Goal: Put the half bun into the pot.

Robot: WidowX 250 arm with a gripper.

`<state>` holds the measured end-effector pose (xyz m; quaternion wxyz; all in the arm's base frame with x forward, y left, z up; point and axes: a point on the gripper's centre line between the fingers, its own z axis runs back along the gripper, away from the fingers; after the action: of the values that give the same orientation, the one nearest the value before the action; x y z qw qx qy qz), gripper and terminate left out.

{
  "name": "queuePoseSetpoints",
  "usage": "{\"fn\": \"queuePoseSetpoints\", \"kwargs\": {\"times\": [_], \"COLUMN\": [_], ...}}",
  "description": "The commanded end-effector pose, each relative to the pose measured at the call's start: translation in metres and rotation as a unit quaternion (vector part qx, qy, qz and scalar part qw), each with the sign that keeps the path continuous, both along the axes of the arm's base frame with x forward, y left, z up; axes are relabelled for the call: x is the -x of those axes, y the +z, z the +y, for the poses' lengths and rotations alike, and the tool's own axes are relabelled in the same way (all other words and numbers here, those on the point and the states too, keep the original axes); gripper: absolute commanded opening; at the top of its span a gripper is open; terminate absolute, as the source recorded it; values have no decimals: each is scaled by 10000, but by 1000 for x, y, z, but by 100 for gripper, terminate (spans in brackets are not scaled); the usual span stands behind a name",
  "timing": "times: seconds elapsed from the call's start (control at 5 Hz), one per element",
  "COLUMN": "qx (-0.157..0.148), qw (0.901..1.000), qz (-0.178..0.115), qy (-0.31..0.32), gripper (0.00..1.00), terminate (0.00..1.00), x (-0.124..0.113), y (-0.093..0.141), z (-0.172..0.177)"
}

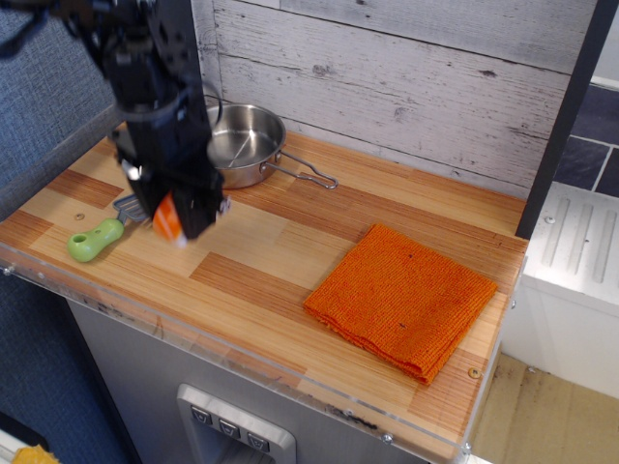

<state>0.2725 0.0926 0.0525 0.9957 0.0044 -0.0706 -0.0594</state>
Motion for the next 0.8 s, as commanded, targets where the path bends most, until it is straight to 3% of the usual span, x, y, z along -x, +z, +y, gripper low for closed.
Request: {"fn": "queuePoseSetpoints", "kwargs": {"times": [0.0,0.4,0.6], "qx": [93,151,55], "qw": [9984,9970,9975], "qz": [-529,-665,-613], "qy": [153,371,344], "gripper": [0,0,0], "terminate": [0,0,0], "x": [-46,-91,-110], "y": [31,32,22], "z": [17,45,39]}}
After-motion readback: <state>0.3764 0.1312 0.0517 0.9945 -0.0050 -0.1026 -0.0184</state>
